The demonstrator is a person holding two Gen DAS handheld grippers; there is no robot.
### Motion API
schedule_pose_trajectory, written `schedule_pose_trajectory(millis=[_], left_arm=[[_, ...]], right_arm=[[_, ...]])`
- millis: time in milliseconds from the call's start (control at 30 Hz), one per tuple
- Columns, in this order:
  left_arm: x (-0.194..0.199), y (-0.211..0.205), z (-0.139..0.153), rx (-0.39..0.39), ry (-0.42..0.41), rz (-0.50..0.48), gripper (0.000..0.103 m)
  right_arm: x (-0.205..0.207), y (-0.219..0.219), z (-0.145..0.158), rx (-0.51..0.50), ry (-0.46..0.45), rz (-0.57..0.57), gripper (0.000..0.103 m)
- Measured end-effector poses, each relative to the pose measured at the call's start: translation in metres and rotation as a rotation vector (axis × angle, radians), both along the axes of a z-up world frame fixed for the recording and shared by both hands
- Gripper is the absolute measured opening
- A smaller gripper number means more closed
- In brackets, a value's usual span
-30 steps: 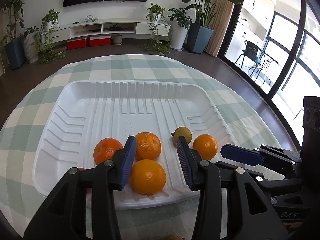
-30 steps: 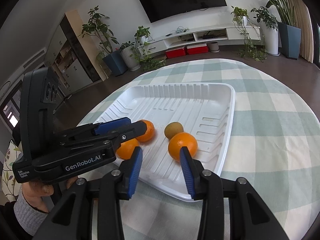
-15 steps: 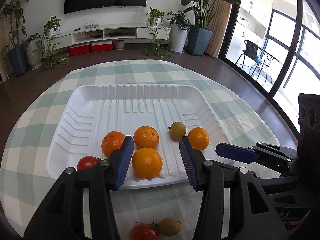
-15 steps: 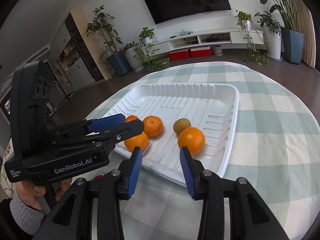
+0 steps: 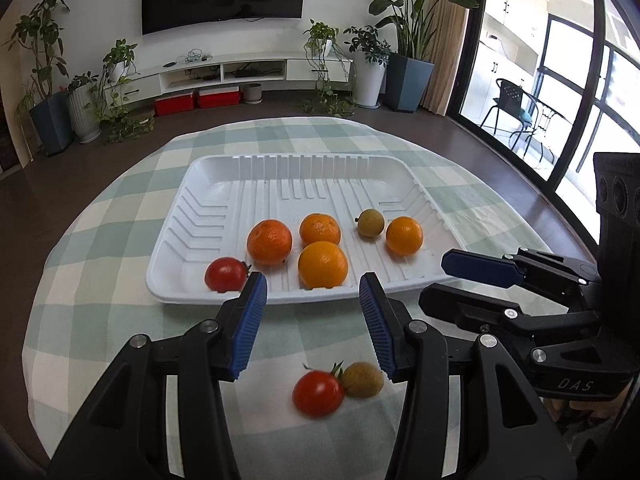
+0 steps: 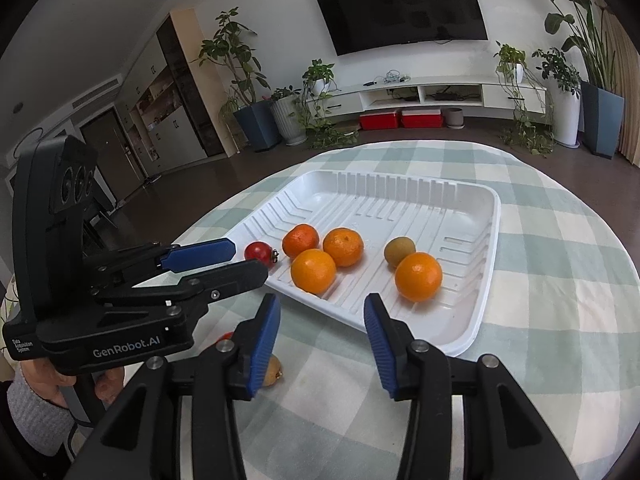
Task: Organize fruits
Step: 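Withdraw both open tools from the tray toward the loose tomato and kiwi, then close the left tool on the red tomato while the right tool closes on the kiwi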
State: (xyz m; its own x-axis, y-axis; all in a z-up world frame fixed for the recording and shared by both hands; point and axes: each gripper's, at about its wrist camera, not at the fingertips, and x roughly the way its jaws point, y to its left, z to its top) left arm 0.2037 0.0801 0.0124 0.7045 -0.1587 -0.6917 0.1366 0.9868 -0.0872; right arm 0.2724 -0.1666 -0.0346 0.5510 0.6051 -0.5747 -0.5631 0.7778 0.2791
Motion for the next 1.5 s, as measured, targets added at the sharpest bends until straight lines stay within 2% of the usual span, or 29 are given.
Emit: schedule_pose_trajectory(millis=[200, 500, 933, 1067, 1200, 1267, 1500], left_arm=[[-0.025, 0.017, -0.012, -0.011, 0.033, 0.041, 0.047], [-0.047, 0.035, -0.028, -0.037, 0.066, 0.086, 0.047], [-0.05, 0.038, -0.04, -0.052, 0.093, 0.098, 0.047], [-0.049, 0.038, -0.041, -0.057, 0.095, 0.099, 0.051], [-0.049, 0.036, -0.042, -0.054, 0.099, 0.094, 0.051], [-0.048, 0.035, -0.043, -0.051, 0.101, 0.091, 0.051], [-0.046, 0.031, -0.044, -0.052, 0.108, 0.075, 0.052]], right_arm=[[-0.018, 0.016, -0.003, -0.055, -0.031, 0.062, 0.047], [-0.033, 0.048, -0.024, -0.192, -0.05, 0.168, 0.047], [-0.025, 0.065, -0.037, -0.249, 0.002, 0.212, 0.047], [-0.022, 0.069, -0.04, -0.264, 0.013, 0.219, 0.047], [-0.021, 0.071, -0.041, -0.268, 0.025, 0.228, 0.04], [-0.022, 0.071, -0.042, -0.268, 0.028, 0.229, 0.033], [-0.021, 0.066, -0.042, -0.252, 0.042, 0.228, 0.029]])
